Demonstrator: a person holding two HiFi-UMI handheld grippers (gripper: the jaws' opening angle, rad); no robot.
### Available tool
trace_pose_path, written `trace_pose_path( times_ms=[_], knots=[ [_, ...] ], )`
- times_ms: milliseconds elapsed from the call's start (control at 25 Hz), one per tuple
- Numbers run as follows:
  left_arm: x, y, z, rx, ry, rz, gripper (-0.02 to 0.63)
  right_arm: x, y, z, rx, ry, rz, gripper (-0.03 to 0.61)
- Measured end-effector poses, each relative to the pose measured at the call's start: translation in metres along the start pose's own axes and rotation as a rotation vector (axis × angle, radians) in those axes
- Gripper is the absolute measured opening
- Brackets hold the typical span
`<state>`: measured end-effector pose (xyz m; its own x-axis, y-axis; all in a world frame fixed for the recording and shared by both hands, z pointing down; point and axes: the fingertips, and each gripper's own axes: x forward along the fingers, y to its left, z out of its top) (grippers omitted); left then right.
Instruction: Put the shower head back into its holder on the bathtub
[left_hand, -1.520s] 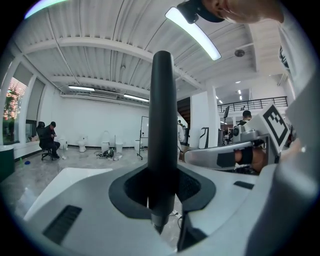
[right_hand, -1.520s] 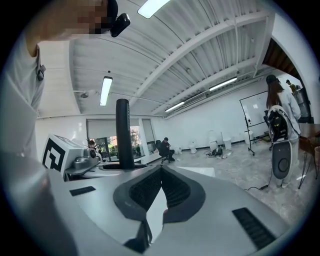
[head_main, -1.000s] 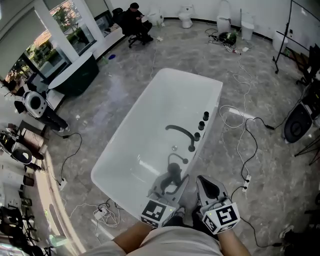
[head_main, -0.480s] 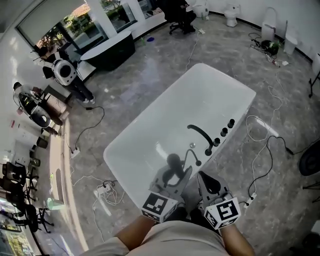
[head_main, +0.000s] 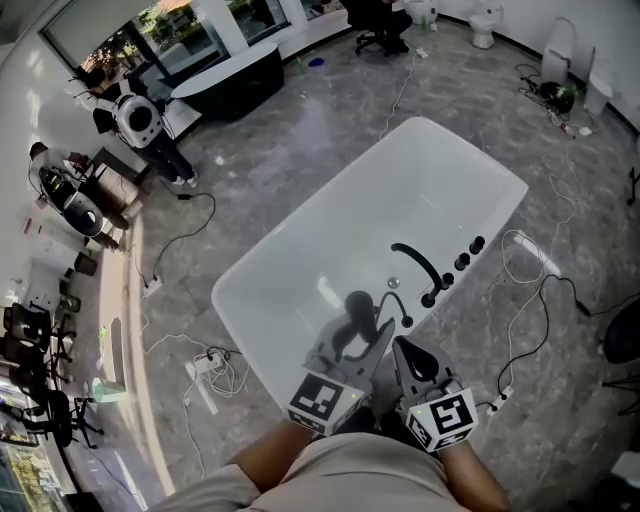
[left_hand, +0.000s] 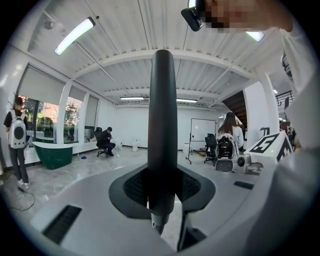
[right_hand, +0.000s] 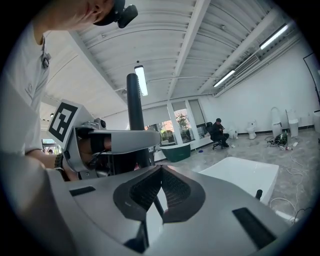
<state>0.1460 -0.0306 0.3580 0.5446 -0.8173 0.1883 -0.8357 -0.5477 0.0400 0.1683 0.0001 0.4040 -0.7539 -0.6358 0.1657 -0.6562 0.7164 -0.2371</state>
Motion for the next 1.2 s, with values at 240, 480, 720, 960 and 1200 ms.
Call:
trace_pose_path(
  times_ms=[240,480,720,960,1200],
  knots=[
    [-0.001,0.016,0.01,-0.011,-0.017,0.001,0.104,0.015,0.006,-0.011,-0.033,0.016,0.027,0.014],
    [-0.016,0.034,0.026,-0.032,-0.025,0.003,0.104,0.032,0.02,-0.024,-0.065,0.037,0.063,0.015],
    [-0.03,0.053,0.048,-0.073,-0.05,-0.003,0.104,0.046,0.023,-0.038,-0.021,0.051,0.099,0.015],
    [-0.04,0.069,0.076,-0.106,-0.1,0.013,0.104,0.061,0.022,-0.055,-0.048,0.081,0.12,0.015],
    [-0.041,0.079,0.083,-0.159,-0.133,0.017,0.104,0.075,0.02,-0.088,-0.055,0.134,0.103,0.017]
  ],
)
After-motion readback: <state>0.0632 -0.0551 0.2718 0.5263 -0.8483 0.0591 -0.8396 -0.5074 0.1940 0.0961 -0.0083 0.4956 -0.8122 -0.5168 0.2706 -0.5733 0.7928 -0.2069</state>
